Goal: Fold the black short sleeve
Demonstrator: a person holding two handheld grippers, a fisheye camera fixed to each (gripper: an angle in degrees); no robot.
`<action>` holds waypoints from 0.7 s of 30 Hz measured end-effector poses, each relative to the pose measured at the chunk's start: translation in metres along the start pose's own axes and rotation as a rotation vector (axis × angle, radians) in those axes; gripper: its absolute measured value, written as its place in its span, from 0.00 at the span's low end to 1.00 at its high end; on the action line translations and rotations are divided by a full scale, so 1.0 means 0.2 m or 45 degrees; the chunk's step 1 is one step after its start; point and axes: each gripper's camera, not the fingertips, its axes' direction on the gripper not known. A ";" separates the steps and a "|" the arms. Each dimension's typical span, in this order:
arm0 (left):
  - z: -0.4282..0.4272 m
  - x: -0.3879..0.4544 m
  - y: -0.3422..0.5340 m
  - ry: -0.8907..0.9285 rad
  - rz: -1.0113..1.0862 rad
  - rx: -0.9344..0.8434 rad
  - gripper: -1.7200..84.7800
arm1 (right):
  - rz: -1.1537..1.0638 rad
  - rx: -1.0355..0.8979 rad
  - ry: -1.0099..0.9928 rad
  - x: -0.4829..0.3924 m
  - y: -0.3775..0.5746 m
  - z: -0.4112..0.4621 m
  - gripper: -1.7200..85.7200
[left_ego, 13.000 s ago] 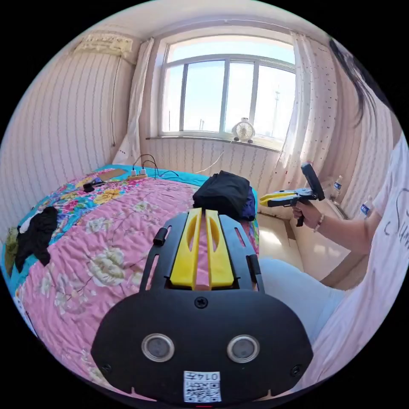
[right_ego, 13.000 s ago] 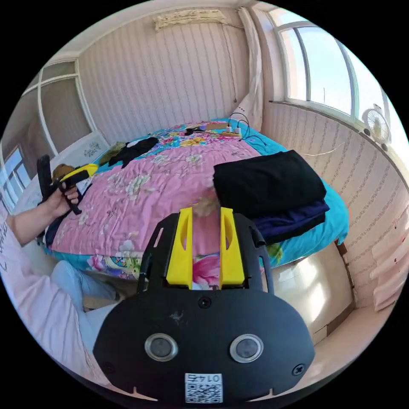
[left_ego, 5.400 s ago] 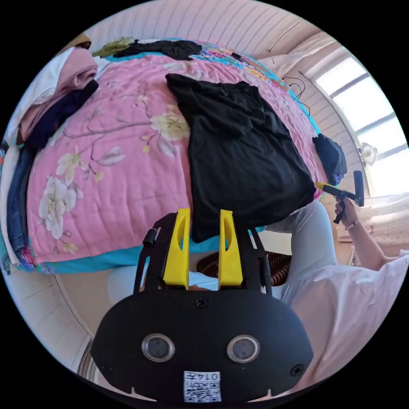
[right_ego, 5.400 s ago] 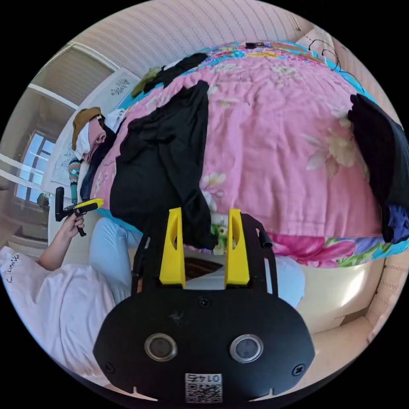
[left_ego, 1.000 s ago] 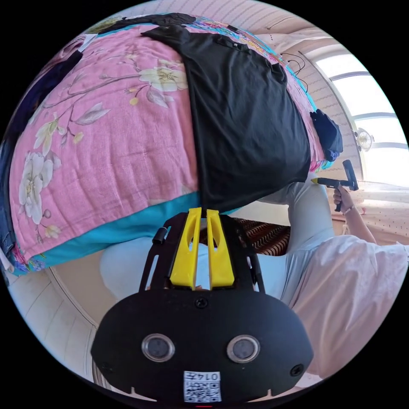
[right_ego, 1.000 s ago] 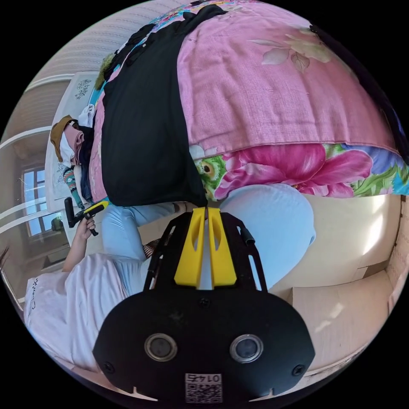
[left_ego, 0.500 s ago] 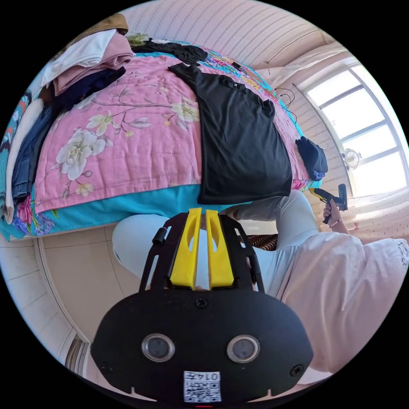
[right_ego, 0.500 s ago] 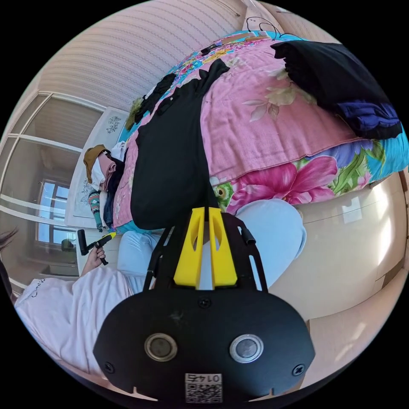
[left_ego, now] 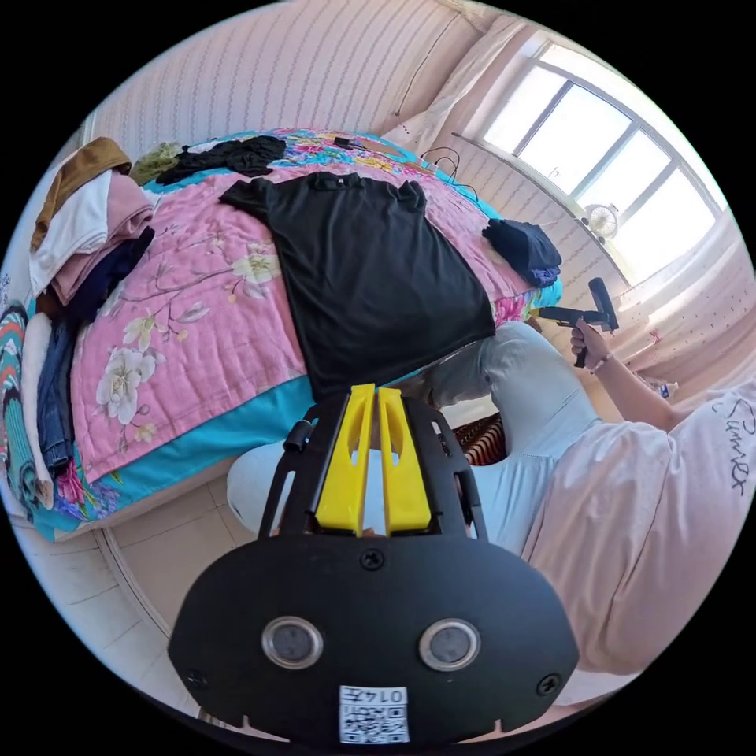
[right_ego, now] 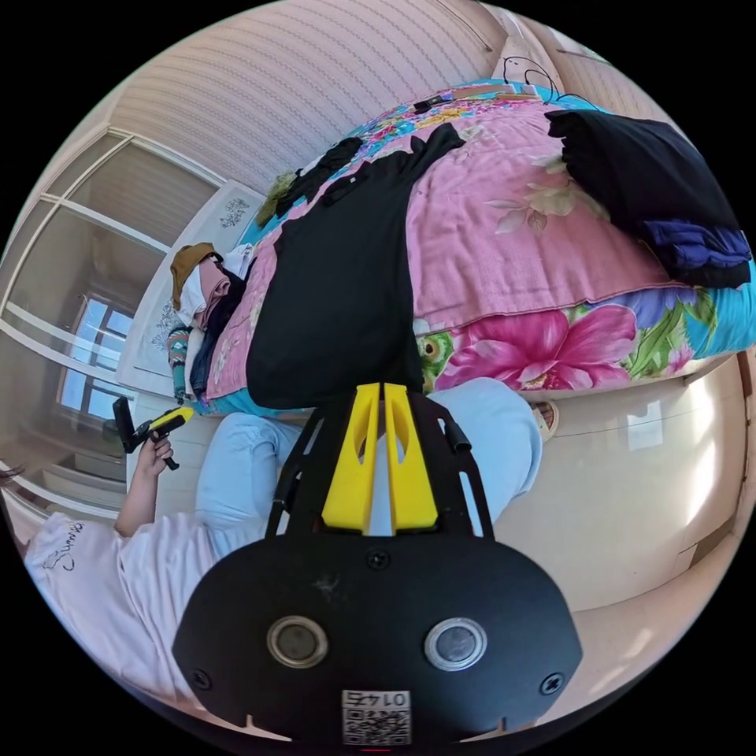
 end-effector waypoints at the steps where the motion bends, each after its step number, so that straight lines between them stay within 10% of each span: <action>1: 0.02 0.03 -0.03 -0.009 0.026 0.004 0.01 | -0.008 0.003 0.007 0.00 -0.03 -0.01 0.03; 21: 1.09 0.10 -1.79 0.174 0.446 -0.039 0.01 | 0.215 0.269 -0.044 0.44 -1.68 0.06 0.08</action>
